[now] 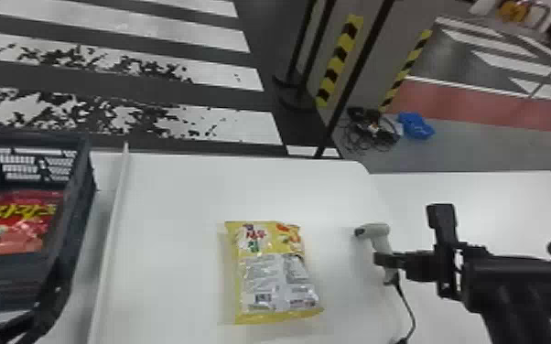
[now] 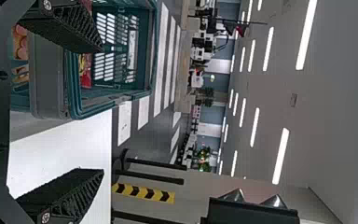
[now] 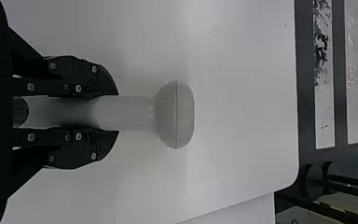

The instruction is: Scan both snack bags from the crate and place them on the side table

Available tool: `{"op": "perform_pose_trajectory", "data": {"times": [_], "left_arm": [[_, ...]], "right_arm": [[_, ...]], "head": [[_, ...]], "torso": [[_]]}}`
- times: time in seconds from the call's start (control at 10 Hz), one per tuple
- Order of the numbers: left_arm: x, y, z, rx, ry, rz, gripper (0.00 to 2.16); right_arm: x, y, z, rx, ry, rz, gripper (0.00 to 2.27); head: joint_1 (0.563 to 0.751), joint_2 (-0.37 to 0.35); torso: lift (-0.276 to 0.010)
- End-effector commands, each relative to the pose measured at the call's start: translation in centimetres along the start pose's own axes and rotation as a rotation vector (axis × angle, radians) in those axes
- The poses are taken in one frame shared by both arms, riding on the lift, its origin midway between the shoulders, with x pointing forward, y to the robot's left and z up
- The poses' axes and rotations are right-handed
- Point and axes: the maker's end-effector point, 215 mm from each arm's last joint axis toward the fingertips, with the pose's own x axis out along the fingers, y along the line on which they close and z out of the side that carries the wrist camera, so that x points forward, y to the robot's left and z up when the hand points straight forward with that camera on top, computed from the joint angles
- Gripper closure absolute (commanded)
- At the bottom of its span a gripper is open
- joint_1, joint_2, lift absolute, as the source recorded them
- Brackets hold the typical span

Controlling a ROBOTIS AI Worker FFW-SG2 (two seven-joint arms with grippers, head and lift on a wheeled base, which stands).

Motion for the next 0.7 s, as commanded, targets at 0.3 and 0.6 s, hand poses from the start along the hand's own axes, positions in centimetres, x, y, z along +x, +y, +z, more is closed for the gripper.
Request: {"op": "perform_pose_trajectory", "data": {"times": [0.3, 0.6], "left_arm": [[0.0, -0.1, 0.6, 0.003, -0.016, -0.002, 0.08], [0.1, -0.1, 0.7, 0.005, -0.018, -0.005, 0.08]], "right_arm": [[-5.2, 1.9, -4.3, 0.073, 0.113, 0.001, 2.25], [-9.3, 5.5, -6.8, 0.118, 0.116, 0.071, 2.25]], "head": [[0.695, -0.350], [0.695, -0.350]], "torso": [[-0.095], [-0.095]]}}
